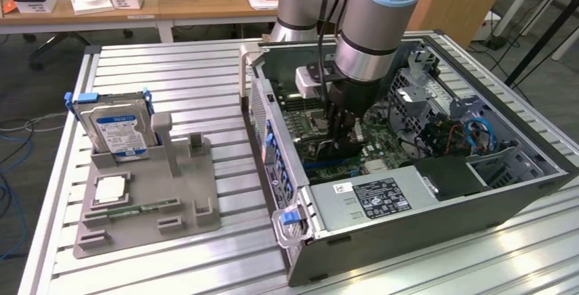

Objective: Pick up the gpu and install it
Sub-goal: 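Insert the gpu into the slot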

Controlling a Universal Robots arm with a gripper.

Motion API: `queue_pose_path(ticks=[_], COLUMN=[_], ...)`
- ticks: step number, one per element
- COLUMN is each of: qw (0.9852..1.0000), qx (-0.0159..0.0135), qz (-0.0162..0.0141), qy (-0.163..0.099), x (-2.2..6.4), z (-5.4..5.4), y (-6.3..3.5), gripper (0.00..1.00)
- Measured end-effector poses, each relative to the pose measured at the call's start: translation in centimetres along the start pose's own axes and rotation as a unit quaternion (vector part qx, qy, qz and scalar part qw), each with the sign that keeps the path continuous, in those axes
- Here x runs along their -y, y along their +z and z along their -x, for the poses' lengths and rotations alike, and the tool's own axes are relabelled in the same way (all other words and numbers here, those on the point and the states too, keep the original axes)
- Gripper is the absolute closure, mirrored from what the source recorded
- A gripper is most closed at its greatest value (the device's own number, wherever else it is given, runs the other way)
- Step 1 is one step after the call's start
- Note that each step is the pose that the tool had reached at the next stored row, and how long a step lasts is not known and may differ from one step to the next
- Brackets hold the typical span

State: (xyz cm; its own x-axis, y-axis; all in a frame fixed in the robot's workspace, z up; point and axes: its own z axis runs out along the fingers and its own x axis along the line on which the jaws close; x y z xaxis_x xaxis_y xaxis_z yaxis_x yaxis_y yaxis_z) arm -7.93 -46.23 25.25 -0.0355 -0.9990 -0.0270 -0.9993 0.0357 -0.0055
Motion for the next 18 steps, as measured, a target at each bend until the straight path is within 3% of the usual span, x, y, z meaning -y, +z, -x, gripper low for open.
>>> queue_pose_path(ticks=[18], qw=[1.0], qx=[0.0], qz=[0.0], qy=[0.0], x=[-0.07], z=[-0.02], y=[0.69], gripper=[0.74])
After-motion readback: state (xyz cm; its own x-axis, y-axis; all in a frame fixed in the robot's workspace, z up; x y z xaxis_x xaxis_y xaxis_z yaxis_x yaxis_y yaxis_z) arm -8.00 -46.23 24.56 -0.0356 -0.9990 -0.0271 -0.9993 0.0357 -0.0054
